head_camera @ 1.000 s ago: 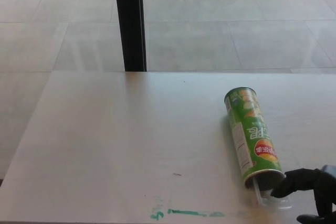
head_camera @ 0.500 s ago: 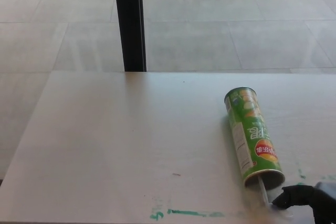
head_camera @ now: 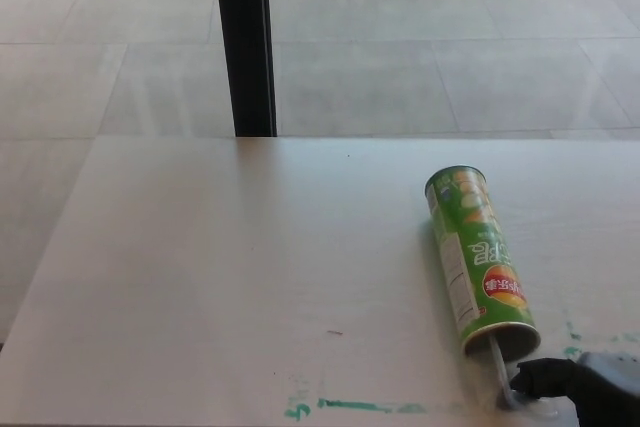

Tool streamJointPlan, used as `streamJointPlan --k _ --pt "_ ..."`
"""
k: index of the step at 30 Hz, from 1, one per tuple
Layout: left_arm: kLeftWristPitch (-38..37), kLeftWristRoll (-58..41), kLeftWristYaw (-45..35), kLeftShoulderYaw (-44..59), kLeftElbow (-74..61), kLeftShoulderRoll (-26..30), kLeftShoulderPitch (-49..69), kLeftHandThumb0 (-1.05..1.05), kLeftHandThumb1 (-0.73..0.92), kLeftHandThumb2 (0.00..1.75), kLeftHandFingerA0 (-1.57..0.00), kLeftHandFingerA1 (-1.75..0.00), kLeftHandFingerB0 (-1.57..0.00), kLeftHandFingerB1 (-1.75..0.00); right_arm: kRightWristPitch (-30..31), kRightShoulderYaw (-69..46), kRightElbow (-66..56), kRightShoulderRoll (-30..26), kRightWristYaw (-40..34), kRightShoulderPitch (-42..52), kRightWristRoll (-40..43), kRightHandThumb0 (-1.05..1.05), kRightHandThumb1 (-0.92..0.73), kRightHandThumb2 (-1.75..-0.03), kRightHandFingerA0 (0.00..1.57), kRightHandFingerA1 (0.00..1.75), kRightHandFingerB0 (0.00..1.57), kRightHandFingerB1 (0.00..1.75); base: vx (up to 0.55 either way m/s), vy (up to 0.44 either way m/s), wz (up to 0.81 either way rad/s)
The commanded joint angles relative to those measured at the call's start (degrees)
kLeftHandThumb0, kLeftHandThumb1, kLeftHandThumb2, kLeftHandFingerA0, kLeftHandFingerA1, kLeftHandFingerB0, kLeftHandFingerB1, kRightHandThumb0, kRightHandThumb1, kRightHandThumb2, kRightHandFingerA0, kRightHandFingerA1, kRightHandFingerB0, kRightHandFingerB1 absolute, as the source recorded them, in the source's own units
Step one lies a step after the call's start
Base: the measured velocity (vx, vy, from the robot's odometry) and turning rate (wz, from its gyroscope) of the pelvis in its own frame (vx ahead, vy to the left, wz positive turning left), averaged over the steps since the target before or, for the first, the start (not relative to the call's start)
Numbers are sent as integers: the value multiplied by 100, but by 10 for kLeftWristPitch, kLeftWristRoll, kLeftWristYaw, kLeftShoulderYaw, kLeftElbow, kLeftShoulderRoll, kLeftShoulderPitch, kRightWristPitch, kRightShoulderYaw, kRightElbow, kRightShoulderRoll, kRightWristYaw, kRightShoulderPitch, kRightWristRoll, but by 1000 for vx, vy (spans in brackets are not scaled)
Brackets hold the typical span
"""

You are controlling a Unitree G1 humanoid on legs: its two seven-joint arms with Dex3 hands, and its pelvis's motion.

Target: Use the finger on the right hand of the robot to pull out the chips tray kept inside a container in the middle of the desk

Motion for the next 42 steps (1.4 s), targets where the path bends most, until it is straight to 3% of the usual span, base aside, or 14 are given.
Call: streamJointPlan --k 1,2,3,6,14,21,25,32,37,39,42 --pt "-7 0 -1 1 5 17 2 -68 57 96 -31 -64 -24 -51 12 -20 -29 -17 18 31 8 -19 -57 -64 85 148 64 54 0 0 0" --pt "-7 0 -1 1 6 17 3 -68 57 96 -31 -64 -24 -51 13 -20 -30 -17 19 32 8 -19 -57 -64 85 148 64 54 0 0 0" --pt "-6 -1 1 2 5 16 4 -68 73 62 -32 -61 -32 -43 8 -23 -35 -19 16 38 8 -13 -57 -58 81 157 63 50 0 0 0" --pt "-8 0 0 0 2 16 7 -69 74 63 -32 -62 -30 -42 1 -38 -57 -29 27 61 21 -15 -61 -61 82 157 69 54 0 0 0" --pt "-10 1 4 0 5 17 6 -69 73 62 -34 -64 -31 -43 -4 -67 -103 -34 35 114 43 -17 -57 -64 85 145 64 54 0 0 0" --pt "-11 2 4 -1 11 19 3 -70 72 62 -33 -64 -30 -43 -32 -70 -98 -30 21 141 41 -15 -60 -63 85 155 67 54 0 0 0" --pt "-8 1 2 0 9 19 4 -70 73 61 -33 -64 -31 -44 -30 -70 -106 -26 18 149 35 -17 -57 -64 86 149 64 53 0 0 0" --pt "-9 -1 2 1 6 19 5 -70 72 62 -33 -64 -30 -43 -35 -58 -98 -18 18 167 35 -12 -60 -58 79 157 63 49 0 0 0" --pt "-8 -4 -4 3 -3 19 10 -68 73 62 -31 -66 -28 -42 -42 -59 -110 -26 21 184 34 -19 -55 -66 91 144 64 56 0 0 0" --pt "-14 0 -2 1 14 21 3 -68 74 62 -31 -63 -29 -41 -46 -60 -108 -27 21 182 37 -12 -57 -60 85 149 62 52 0 0 0" --pt "-16 2 2 0 25 21 0 -67 74 63 -33 -62 -31 -42 -40 -65 -112 -31 27 185 39 -17 -56 -65 89 145 63 55 0 0 0"
